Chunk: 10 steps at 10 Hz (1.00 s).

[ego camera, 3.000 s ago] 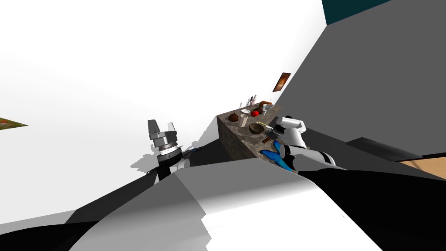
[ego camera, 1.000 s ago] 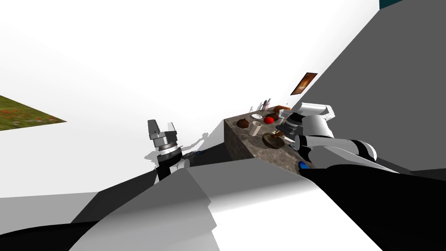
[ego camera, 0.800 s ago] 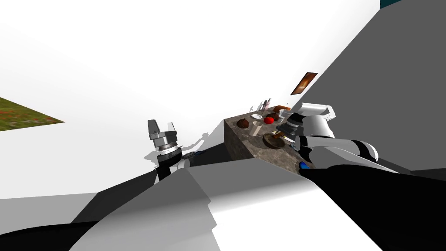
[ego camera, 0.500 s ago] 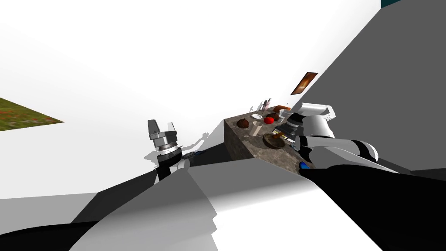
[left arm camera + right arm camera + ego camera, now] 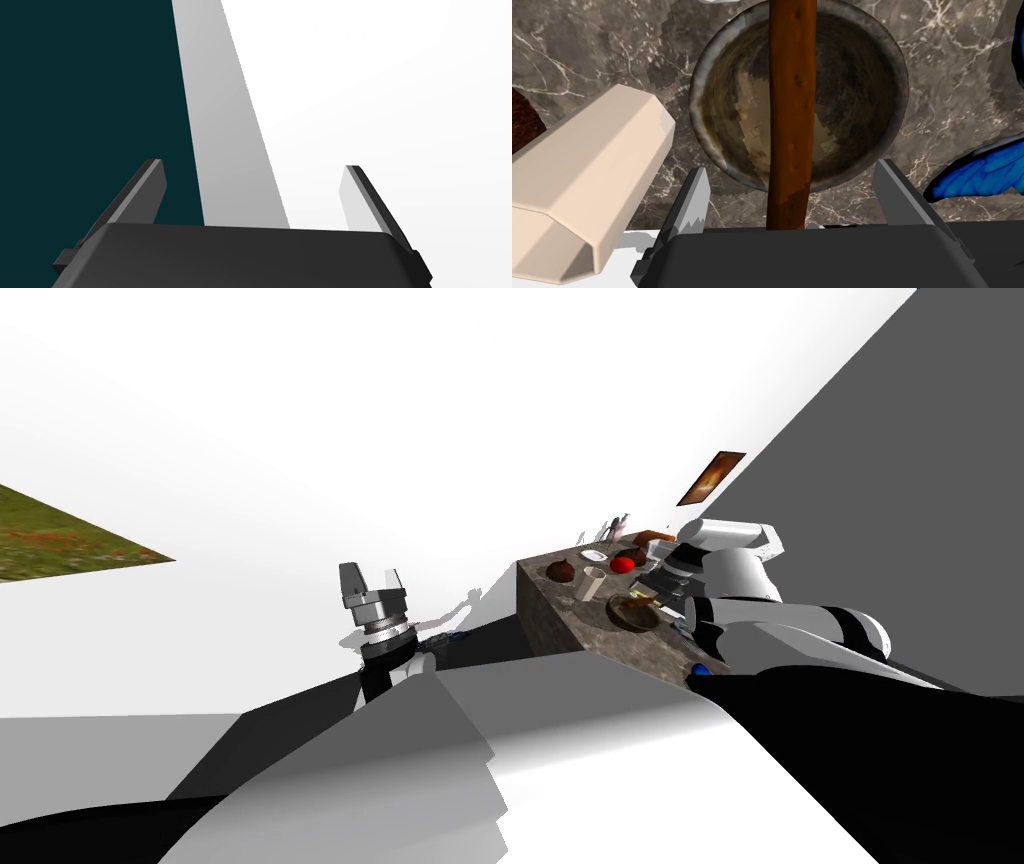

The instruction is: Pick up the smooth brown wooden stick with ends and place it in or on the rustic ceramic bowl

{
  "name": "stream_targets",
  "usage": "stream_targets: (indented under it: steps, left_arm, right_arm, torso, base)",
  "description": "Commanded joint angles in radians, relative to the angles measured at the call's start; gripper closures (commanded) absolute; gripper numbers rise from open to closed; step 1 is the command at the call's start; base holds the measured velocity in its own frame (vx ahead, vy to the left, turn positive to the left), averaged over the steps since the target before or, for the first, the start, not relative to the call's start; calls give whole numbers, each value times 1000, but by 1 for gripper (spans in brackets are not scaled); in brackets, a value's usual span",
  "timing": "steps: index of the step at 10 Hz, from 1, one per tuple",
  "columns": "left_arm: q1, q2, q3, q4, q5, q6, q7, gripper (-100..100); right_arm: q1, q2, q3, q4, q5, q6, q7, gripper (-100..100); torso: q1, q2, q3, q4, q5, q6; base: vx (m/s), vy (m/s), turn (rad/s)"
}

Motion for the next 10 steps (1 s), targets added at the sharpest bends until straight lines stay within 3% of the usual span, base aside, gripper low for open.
stream_targets:
  steps: [1, 7, 8, 9, 10]
  left_arm:
    - [0, 0, 0, 0, 0, 0, 0, 0]
    - [0, 0, 0, 0, 0, 0, 0, 0]
    - [0, 0, 0, 0, 0, 0, 0, 0]
    - [0, 0, 0, 0, 0, 0, 0, 0]
    - [0, 0, 0, 0, 0, 0, 0, 0]
  right_arm:
    - [-15, -32, 21, 25, -24, 1, -11, -100]
    - [-55, -139, 85, 84, -113, 18, -57, -100]
    - [-50, -127, 77, 74, -103, 18, -54, -100]
    - [-51, -129, 79, 77, -105, 17, -55, 0]
    - [-51, -129, 78, 76, -105, 17, -55, 0]
  torso:
    - [0, 0, 0, 0, 0, 0]
    - [0, 0, 0, 0, 0, 0]
    - [0, 0, 0, 0, 0, 0]
    - [0, -1, -1, 0, 0, 1]
    - [0, -3, -1, -1, 0, 1]
  base:
    - [-63, -16, 103]
    - [-52, -9, 107]
    - [-20, -7, 19]
    - [0, 0, 0]
    - [0, 0, 0]
